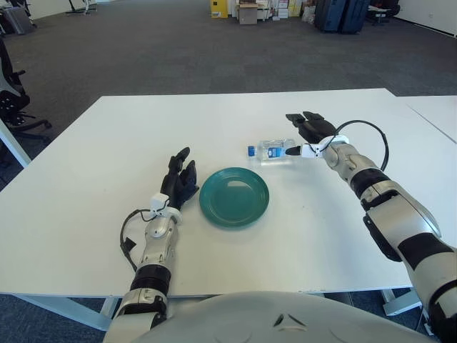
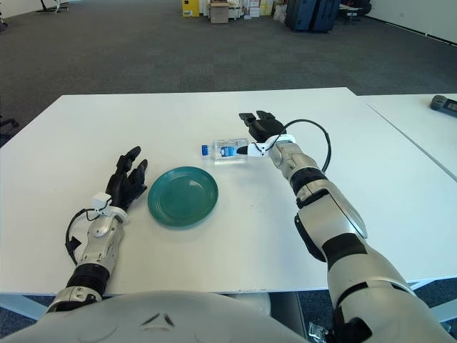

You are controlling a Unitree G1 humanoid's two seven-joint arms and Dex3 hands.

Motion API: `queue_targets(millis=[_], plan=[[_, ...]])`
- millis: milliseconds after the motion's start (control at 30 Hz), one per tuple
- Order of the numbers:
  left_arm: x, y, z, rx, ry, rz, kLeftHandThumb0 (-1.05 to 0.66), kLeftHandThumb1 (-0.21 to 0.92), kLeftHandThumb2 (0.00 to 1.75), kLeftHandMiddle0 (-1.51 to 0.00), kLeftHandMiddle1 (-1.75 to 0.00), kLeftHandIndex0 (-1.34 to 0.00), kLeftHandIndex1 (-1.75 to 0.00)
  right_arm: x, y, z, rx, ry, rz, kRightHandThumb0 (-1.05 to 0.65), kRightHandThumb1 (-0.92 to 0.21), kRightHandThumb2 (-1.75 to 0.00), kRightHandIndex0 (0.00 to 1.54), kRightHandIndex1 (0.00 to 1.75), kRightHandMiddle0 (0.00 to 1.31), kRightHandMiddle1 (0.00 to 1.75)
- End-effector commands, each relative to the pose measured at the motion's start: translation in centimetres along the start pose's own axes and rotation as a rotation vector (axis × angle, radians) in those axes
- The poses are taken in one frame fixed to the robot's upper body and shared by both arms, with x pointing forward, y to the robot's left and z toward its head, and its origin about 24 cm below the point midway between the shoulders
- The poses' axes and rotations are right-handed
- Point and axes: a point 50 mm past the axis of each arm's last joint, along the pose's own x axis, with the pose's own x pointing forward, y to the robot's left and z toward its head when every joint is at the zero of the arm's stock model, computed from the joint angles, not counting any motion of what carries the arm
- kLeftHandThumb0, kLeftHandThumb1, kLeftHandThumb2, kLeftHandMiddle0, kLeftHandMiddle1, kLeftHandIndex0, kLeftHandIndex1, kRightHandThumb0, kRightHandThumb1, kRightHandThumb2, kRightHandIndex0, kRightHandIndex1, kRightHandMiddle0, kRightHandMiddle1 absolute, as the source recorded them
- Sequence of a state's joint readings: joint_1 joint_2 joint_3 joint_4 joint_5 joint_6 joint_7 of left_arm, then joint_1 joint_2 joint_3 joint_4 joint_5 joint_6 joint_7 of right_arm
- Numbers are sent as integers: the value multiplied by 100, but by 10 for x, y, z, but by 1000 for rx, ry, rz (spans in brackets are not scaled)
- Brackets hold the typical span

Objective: Put the bottle into the plate.

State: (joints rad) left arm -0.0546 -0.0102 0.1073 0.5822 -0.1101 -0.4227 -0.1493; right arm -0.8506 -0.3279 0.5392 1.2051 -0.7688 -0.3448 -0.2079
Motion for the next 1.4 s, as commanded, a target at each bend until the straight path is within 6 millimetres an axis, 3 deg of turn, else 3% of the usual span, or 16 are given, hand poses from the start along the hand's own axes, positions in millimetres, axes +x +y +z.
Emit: queue_targets(millis=[0,267,467,1367], plan=[[-11,-2,-18,-20,87,11,-65,92,72,-34,0,0,-68,8,-10,11,-30,-35,-1,-105,-92,-44,0,0,0,13],[-13,-5,-18,-21,88,9,-66,92,72,-34,0,0,-67,22,-19,36,-81,-86,14,-105,-92,-38,0,0,0,17],[-15,-7,-19,-25,86,11,-67,92,71,-34,0,0,-67,25,-20,44,-123,-114,42,-105,-92,-32,0,0,0,20],[-26,-4,-18,-21,80,27,-67,92,80,-32,0,0,-69,25,-7,47,-77,-98,144,-95,-91,-9,7,1,0,17]])
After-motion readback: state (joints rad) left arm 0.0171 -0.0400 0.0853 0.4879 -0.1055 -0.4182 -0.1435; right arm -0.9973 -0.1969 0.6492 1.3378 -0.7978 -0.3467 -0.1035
